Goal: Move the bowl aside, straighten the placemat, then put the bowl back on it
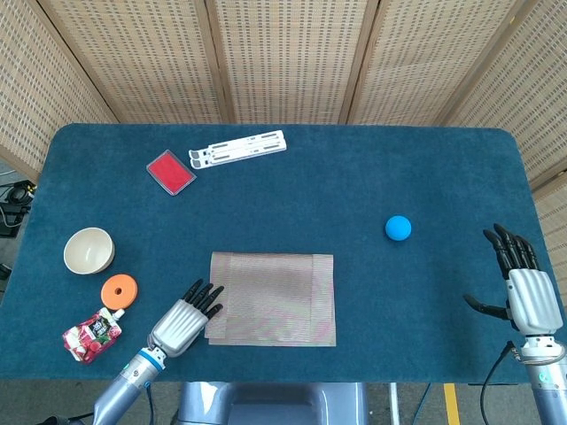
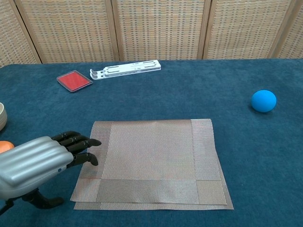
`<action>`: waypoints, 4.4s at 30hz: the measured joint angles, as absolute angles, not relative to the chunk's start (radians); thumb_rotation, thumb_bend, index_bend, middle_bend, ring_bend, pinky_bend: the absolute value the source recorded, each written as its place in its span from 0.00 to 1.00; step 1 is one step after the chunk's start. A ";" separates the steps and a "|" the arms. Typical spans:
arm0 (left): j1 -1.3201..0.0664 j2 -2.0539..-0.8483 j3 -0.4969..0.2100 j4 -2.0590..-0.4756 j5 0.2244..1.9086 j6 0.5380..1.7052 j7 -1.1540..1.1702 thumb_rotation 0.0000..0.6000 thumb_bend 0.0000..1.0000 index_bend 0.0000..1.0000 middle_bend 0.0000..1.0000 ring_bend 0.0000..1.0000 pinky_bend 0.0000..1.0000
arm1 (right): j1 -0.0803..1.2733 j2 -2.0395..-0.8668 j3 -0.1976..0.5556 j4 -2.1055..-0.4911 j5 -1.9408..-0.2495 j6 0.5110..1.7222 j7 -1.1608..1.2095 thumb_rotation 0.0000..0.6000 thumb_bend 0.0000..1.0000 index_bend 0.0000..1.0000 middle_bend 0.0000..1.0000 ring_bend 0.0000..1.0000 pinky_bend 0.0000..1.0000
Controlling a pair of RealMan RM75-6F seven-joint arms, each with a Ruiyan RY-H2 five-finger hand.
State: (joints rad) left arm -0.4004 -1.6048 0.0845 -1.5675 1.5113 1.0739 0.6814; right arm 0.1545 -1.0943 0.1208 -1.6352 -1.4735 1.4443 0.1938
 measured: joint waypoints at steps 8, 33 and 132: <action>-0.408 -1.648 0.089 -1.530 1.533 1.077 0.685 1.00 0.24 0.13 0.00 0.00 0.00 | 0.154 -1.091 0.121 -1.636 -1.475 1.444 0.203 1.00 0.03 0.04 0.00 0.00 0.00; -0.420 -1.722 0.076 -1.444 1.587 1.120 0.569 1.00 0.42 0.26 0.00 0.00 0.00 | 0.152 -1.086 0.122 -1.641 -1.476 1.445 0.217 1.00 0.03 0.04 0.00 0.00 0.00; -0.906 -1.602 -0.485 -1.169 0.876 0.788 0.392 1.00 0.50 0.68 0.00 0.00 0.00 | 0.181 -1.108 0.200 -1.538 -1.288 1.353 0.225 1.00 0.03 0.04 0.00 0.00 0.00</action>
State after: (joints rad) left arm -0.9056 -1.6022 -0.4846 -1.1694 0.8759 0.7876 0.3916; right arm 0.1810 -1.1077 0.1997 -1.5384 -1.2883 1.3529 0.2252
